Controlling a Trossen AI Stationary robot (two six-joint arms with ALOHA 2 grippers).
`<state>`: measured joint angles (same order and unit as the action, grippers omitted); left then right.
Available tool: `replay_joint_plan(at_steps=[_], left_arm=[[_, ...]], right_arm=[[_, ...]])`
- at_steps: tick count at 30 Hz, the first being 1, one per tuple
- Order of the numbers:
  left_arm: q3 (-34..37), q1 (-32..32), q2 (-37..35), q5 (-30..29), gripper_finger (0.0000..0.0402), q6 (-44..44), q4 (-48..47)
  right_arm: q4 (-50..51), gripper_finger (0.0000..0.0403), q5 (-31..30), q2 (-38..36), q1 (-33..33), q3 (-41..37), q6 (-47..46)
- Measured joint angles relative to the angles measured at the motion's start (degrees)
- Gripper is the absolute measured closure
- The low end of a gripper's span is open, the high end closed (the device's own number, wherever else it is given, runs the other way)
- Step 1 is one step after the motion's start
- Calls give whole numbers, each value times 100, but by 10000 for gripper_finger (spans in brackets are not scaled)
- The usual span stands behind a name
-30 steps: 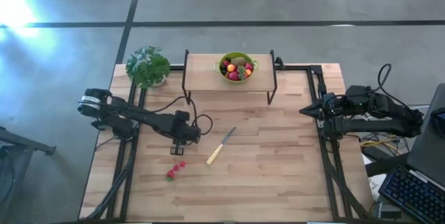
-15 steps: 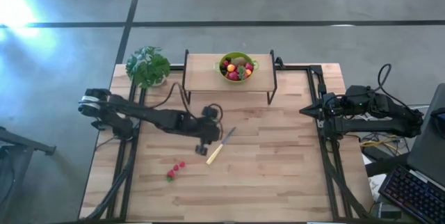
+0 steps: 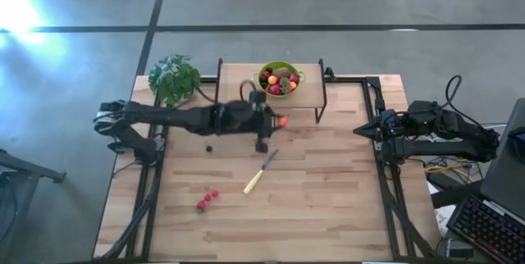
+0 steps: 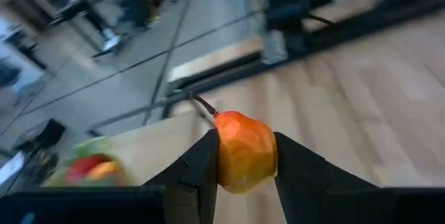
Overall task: Pick & Place Fruit
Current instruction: Put the pear into the strainer bowl
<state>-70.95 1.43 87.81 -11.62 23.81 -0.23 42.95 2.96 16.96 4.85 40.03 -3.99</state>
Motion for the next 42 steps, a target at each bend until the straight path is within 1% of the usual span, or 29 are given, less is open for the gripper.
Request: replay_joint_plan(at_steps=[8, 11, 16, 21, 32, 42], left_arm=[[-687, 810, 24, -2, 282, -1118, -27], [-857, 1075, 77, -2, 282, -1517, -29], [-1022, 1459, 218, -7, 282, -1917, -152], [-1070, 1694, 459, -26, 282, -1999, -498], [-1343, 1978, 999, -35, 282, -2026, -503], [-1330, 2075, 1103, -31, 279, -1949, -505]], right_arm=[[-1, 394, 0, -1, -1, 1, 0], [-1, 394, 0, -1, -1, 2, 0], [0, 394, 0, -1, 0, 1, 0], [1, 394, 0, 1, -1, 2, 0], [1, 394, 0, -1, -1, 1, 0], [1, 394, 0, -1, 1, 2, 0]])
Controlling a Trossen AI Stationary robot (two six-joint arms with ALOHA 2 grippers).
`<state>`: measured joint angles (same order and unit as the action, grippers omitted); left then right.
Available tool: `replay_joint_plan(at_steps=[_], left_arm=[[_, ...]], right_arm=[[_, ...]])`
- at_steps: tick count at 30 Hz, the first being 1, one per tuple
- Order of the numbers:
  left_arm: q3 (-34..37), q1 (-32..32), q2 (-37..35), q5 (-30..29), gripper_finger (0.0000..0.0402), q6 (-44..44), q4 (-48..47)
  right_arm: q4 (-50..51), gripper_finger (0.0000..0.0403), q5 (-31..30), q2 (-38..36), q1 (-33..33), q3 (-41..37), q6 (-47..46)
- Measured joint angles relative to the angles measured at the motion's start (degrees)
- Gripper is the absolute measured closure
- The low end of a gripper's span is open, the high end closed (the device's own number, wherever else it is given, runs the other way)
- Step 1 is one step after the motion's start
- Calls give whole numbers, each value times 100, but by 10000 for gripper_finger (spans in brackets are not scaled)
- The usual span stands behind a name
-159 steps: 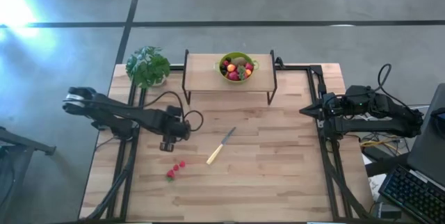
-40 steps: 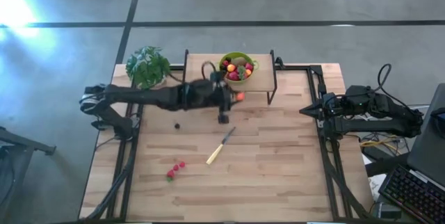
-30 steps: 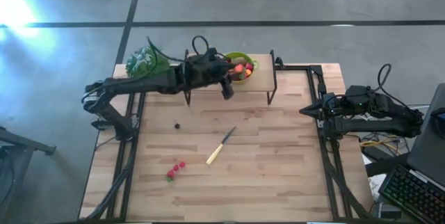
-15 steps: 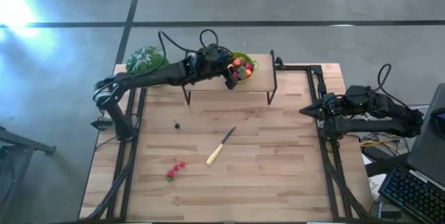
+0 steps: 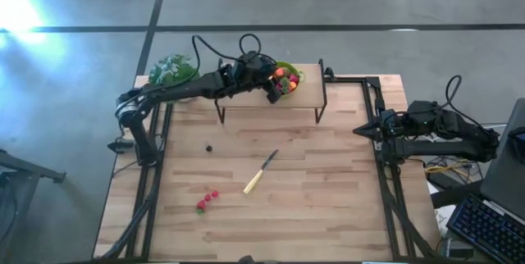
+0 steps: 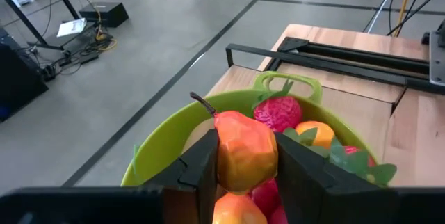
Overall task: Pick & Place Fruit
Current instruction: Put the pear into the strainer bowl, then put the black cherry into the strainer bowl
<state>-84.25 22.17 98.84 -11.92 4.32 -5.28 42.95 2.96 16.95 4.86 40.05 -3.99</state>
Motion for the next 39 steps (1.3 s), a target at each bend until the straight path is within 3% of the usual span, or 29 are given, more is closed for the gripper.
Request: replay_joint_plan(at_steps=[14, 20, 24, 33, 39], left_arm=[[9, 0, -8, 9, 222, 9, -136], [5, -6, -56, 9, 203, 418, -278], [-147, -93, -201, 15, 204, 519, -719], [-602, -456, -603, 49, 204, 915, -2780], [-525, -647, -1012, 40, 204, 828, -4047]], right_arm=[[-1, 394, 0, 0, -2, -1, 0], [-2, 394, 0, 0, 0, 0, 0], [-1, 394, 0, 0, -2, 0, 0], [-2, 394, 0, 0, -2, -2, 0], [-1, 394, 0, 0, -2, -1, 0]])
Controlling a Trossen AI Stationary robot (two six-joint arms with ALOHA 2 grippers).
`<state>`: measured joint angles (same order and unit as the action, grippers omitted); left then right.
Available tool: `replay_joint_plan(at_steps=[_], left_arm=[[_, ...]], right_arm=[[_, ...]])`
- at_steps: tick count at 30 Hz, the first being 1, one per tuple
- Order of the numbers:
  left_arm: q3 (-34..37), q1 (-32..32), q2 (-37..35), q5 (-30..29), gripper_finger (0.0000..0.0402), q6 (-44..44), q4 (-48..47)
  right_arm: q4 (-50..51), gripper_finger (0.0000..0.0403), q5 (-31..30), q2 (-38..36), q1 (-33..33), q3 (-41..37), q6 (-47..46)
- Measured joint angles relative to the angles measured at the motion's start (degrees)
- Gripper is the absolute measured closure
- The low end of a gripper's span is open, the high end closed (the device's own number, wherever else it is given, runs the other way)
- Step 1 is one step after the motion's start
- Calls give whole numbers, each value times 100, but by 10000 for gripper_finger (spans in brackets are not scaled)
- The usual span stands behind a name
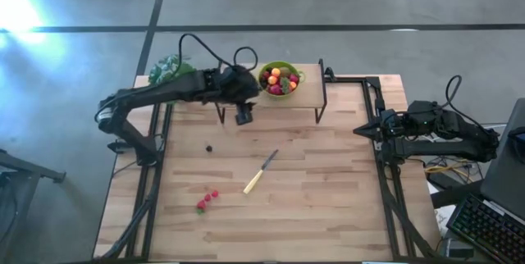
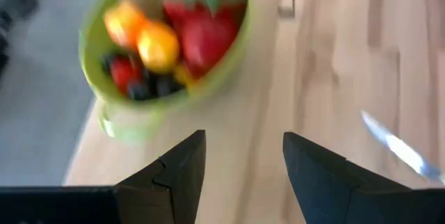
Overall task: Pick & Place Fruit
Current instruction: Put the black cherry into the strainer bowl
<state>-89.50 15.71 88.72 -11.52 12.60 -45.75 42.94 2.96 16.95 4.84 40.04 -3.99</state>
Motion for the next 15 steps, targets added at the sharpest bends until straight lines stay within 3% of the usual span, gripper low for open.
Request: replay_joint_plan(at_steps=[7, 15], left_arm=[[477, -108, -531, -3, 204, -647, -1296], [1611, -299, -1391, 8, 204, -1198, -1451]], right_arm=[[0, 394, 0, 2, 0, -1, 0], [1, 394, 0, 2, 1, 0, 0]])
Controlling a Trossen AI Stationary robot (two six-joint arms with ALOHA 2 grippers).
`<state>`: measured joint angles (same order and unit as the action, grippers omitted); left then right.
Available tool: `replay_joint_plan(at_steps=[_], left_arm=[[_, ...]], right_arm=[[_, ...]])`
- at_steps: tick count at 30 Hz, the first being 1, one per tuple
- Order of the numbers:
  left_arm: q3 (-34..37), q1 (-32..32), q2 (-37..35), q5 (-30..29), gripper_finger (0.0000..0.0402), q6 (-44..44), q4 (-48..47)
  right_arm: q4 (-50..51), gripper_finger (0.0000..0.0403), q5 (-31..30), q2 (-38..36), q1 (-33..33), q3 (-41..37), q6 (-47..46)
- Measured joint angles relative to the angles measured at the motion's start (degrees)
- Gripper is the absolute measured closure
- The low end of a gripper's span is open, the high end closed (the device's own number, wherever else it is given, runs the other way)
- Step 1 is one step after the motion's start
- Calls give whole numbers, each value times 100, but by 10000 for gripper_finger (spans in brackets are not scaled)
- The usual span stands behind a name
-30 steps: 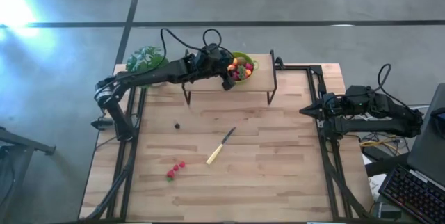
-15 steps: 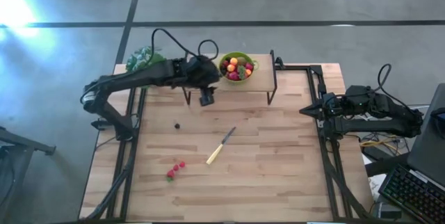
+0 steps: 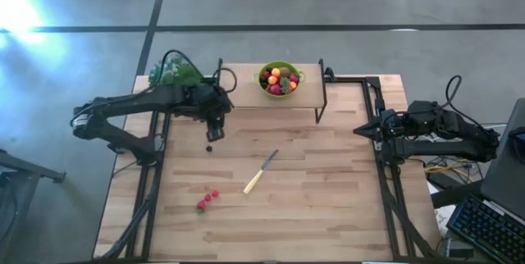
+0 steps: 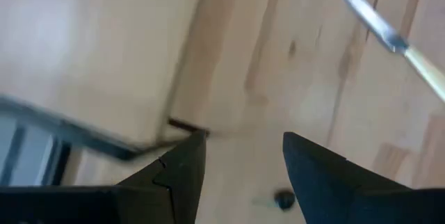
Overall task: Pick & Place Fruit
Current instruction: Put the black cherry into the strainer bowl
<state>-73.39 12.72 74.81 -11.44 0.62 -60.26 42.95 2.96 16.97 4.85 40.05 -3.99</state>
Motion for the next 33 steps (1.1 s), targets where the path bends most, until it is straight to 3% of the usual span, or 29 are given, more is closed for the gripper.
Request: replay_joint_plan(at_steps=[12, 21, 28, 33], left_arm=[[1748, -248, -1083, 24, 204, -1524, -31], [2640, -250, -1045, -36, 204, -2389, 140], [3220, -250, -1045, 27, 204, -2819, 1019], [3605, -250, -1045, 400, 204, -3051, 1621]], right_arm=[[0, 394, 0, 0, 0, 0, 0], [0, 394, 0, -1, 0, 1, 0], [0, 394, 0, 0, 1, -1, 0], [1, 394, 0, 0, 0, 1, 0]])
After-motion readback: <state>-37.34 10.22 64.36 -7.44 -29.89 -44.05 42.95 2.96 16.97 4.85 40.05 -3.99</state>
